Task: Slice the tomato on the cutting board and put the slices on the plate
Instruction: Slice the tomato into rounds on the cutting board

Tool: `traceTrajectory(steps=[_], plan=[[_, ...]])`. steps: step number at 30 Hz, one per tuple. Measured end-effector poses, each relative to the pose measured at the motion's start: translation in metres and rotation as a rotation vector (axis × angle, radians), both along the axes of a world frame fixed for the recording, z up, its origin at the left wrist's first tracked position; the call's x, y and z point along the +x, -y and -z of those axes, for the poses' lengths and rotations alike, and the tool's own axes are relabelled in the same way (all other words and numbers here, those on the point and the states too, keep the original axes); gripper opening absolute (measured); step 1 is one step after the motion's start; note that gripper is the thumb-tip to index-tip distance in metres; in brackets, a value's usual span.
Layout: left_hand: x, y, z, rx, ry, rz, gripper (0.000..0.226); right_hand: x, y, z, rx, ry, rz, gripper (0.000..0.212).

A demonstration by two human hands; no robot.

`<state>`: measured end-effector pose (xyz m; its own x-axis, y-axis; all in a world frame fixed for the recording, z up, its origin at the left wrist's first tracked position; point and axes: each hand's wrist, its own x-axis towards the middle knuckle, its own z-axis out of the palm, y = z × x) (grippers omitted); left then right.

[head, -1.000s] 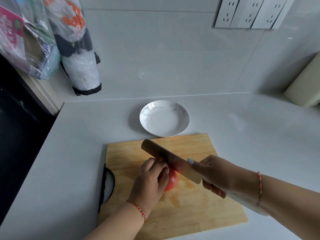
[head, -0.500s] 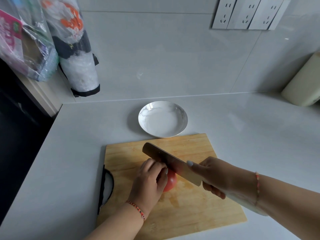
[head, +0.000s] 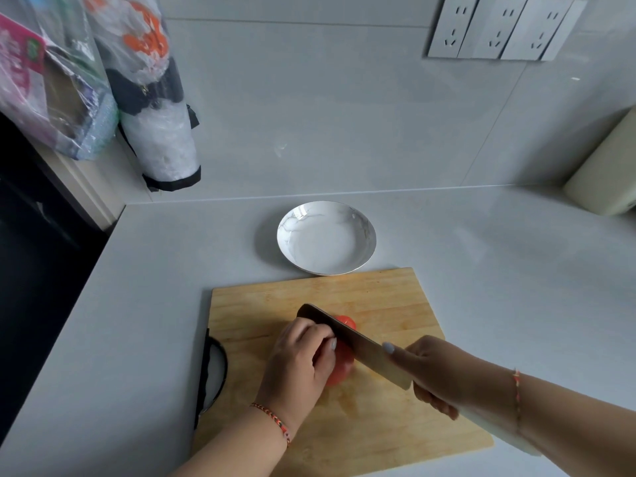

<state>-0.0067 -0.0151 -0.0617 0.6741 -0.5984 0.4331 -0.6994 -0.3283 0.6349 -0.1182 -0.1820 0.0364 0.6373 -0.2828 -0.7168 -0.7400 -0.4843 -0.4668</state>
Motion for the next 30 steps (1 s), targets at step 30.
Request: traceTrajectory(steps=[30], plan=[[0.001,-0.002,0.002,-0.046,-0.031,0.030,0.011,-0.017,-0.003,-0.031,-0.020,0.100,0.043,0.060]])
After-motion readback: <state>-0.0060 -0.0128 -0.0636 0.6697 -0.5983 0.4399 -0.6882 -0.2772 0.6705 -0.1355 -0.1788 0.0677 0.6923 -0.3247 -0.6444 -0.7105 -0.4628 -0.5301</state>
